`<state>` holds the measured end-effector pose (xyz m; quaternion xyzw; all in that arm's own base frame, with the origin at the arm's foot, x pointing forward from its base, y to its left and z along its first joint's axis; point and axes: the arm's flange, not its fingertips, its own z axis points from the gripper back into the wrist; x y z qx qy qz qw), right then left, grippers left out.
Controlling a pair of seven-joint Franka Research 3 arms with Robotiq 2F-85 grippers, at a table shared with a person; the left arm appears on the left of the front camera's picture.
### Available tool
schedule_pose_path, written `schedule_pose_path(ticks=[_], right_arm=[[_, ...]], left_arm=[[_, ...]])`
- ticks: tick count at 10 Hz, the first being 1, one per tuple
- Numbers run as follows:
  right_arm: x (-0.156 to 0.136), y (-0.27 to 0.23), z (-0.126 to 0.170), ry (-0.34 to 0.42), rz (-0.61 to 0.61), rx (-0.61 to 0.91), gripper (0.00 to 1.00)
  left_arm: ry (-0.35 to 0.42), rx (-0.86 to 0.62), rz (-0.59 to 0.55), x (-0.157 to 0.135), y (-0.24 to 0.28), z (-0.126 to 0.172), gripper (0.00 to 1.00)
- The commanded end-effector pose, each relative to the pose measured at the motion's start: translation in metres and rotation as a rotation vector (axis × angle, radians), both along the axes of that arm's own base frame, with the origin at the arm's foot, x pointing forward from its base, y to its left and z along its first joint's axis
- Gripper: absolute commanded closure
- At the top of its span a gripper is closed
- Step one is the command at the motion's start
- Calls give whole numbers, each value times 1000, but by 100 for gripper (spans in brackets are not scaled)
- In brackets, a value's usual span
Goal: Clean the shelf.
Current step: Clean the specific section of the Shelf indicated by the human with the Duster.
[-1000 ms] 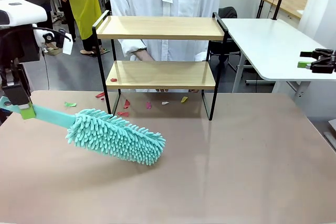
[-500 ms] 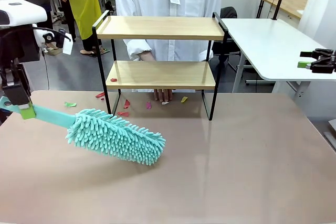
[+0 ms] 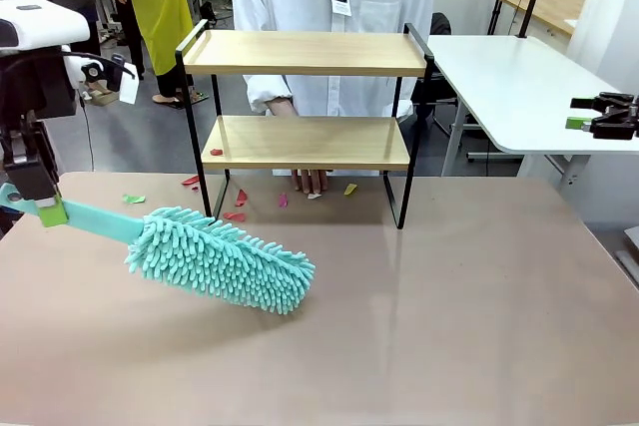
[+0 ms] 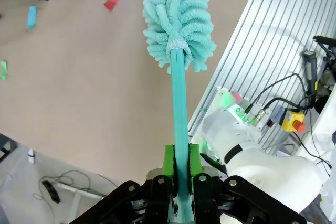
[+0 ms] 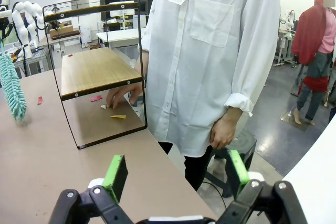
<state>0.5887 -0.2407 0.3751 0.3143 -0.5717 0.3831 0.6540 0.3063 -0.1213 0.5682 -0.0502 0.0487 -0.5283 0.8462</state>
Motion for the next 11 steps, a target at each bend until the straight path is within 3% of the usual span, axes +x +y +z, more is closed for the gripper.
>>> schedule_pose_path(ticks=[1,4,5,8,11], right_arm=[[1,2,4,-5,-1,-6,0],[1,2,4,-5,-1,-6,0],[1,2,4,-5,-1,-6,0],[1,2,4,-5,-1,-6,0],[1,2,4,-5,-1,-6,0]], left_arm=[[-1,-6,-5,0,0,3,87],[0,0,0,0,0,0,87],[-22,-145,15,8,-12,-6,87],[-68,-366,194,21,-49,-31,87],[-139,-368,446,15,-94,-50,87]])
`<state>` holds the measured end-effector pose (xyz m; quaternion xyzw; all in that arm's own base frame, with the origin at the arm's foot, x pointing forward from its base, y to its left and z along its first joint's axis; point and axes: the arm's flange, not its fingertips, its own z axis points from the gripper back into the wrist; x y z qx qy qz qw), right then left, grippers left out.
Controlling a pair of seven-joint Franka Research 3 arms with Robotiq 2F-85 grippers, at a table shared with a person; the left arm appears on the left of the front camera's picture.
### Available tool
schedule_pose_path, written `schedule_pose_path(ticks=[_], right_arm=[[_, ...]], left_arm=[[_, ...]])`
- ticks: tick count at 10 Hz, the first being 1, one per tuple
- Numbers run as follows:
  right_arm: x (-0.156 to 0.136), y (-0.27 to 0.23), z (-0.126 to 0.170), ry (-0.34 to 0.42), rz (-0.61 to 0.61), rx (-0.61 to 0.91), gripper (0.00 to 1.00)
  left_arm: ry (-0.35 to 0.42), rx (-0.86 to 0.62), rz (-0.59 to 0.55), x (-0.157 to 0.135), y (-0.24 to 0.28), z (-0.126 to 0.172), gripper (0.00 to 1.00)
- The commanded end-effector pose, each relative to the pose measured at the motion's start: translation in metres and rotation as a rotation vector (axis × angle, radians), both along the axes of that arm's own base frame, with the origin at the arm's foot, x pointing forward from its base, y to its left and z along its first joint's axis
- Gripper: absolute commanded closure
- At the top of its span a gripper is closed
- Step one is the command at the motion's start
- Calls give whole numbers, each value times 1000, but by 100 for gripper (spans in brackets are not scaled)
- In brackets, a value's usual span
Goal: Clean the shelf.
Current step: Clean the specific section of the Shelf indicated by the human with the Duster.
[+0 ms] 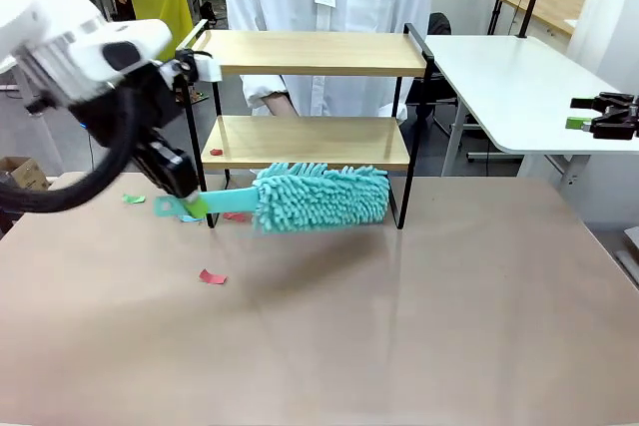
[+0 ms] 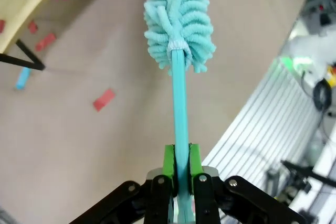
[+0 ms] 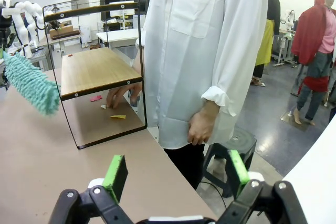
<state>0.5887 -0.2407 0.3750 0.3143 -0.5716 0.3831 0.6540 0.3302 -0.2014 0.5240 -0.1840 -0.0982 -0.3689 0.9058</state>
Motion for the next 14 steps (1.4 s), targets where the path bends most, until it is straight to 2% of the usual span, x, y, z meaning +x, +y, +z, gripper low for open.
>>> schedule_pose_path(ticks=[1,3,5,6,8,10,11,12,14], right_arm=[[1,2,4,-5,-1,-6,0],[1,2,4,-5,-1,-6,0],[1,2,4,-5,-1,-6,0],[1,2,4,-5,-1,-6,0],[1,2,4,-5,-1,-6,0],[1,2,4,-5,-1,-6,0],[1,2,4,-5,-1,-6,0],[1,2,4,-5,-1,-6,0],[1,2,4,-5,-1,-6,0]], left_arm=[[-33,2,158,-10,-25,-10,87],[-28,-5,244,-5,-48,-24,87],[-20,16,269,6,-75,-48,87],[-57,6,324,10,-87,-57,87],[-125,-64,348,17,-114,-75,87],[-165,-128,362,20,-124,-80,87],[-35,-38,304,24,-119,-78,87],[-135,-91,341,17,-119,-80,87],[-107,-79,331,19,-124,-87,87]])
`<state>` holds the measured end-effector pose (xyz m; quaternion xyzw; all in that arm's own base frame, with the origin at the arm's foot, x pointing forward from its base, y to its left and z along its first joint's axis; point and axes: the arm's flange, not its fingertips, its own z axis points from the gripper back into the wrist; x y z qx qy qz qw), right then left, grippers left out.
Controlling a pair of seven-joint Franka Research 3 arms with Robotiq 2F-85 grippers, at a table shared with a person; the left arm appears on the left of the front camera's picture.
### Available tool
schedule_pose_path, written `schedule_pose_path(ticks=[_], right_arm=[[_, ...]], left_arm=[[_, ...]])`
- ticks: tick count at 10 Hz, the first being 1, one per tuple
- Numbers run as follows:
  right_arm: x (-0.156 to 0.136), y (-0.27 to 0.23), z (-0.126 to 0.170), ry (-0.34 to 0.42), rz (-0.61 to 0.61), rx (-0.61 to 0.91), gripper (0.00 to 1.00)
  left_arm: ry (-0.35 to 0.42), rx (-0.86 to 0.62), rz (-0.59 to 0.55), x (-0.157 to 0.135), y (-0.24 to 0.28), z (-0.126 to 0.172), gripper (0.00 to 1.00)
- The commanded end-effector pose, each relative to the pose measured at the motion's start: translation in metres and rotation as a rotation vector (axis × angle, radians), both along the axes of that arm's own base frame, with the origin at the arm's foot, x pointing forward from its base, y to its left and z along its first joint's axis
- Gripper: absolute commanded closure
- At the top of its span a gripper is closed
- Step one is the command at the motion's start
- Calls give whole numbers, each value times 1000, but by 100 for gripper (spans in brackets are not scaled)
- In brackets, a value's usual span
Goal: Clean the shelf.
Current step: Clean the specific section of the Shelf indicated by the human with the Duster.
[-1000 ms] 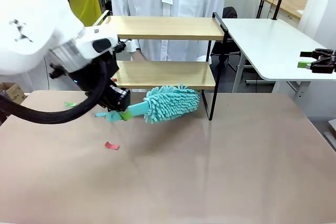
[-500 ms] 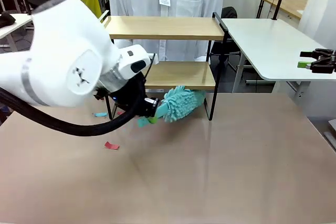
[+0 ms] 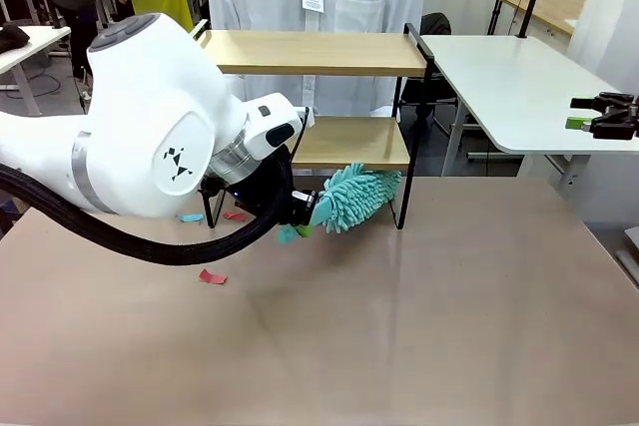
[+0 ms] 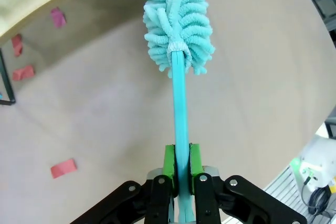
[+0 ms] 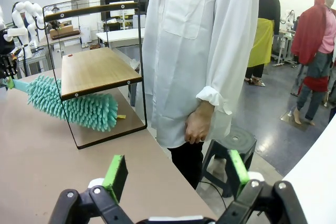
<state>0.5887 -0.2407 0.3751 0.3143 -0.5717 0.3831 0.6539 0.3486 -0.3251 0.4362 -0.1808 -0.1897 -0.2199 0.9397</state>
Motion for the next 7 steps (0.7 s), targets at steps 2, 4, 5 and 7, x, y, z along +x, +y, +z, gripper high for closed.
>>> schedule_pose_path(ticks=[2,4,5,7], right_arm=[[1,2,4,-5,-1,-6,0],[1,2,4,-5,-1,-6,0],[1,2,4,-5,-1,-6,0],[1,2,4,-5,-1,-6,0]], left_arm=[[-71,-72,144,-3,-37,-9,87],[-127,-82,270,-10,-65,-22,87],[-155,-64,300,-13,-80,-31,87],[-192,-54,381,-16,-99,-47,87]])
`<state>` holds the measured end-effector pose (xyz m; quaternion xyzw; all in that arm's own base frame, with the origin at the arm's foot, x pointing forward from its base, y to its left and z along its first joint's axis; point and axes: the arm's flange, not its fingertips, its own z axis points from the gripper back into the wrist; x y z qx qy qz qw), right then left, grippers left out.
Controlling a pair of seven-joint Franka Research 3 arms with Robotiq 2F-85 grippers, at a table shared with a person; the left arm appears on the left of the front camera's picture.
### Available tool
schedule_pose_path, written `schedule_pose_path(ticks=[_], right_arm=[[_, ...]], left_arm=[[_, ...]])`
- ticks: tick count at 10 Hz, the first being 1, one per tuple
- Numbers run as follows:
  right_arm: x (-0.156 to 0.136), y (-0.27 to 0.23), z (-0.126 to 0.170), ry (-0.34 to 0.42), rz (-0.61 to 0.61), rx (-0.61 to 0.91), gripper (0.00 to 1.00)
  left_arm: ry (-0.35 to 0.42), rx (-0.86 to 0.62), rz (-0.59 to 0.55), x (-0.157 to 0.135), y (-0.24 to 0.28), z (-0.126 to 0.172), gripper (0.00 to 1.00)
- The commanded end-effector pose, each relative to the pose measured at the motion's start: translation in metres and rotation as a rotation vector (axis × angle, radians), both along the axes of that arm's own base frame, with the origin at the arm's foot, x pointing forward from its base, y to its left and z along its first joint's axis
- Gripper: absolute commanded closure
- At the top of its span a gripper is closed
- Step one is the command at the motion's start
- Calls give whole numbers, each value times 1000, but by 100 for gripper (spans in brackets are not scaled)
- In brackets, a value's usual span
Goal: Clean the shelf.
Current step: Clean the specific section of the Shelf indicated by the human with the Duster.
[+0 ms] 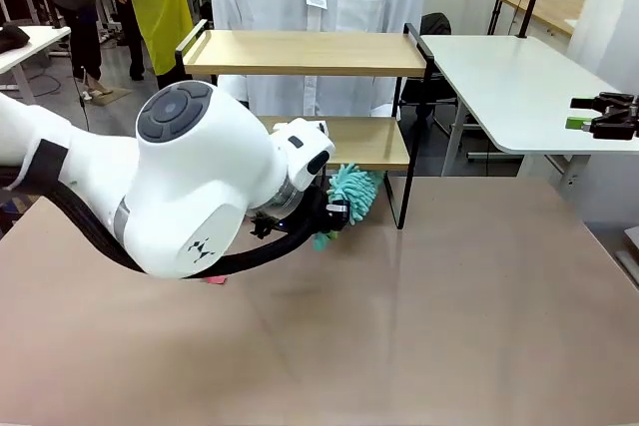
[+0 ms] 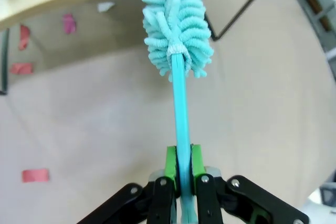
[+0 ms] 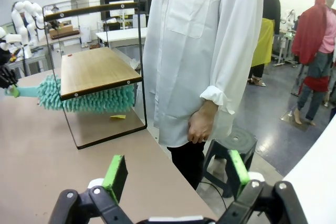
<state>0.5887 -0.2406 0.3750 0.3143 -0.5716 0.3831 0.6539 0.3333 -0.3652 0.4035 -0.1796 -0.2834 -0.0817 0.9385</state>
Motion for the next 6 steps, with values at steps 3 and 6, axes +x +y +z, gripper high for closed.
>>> schedule_pose_path(ticks=[3,6], right_arm=[[1,2,4,-5,-1,-6,0],[1,2,4,-5,-1,-6,0]], left_arm=[[-35,-14,80,-4,-73,-28,87],[-10,-28,65,-3,-78,-36,87]])
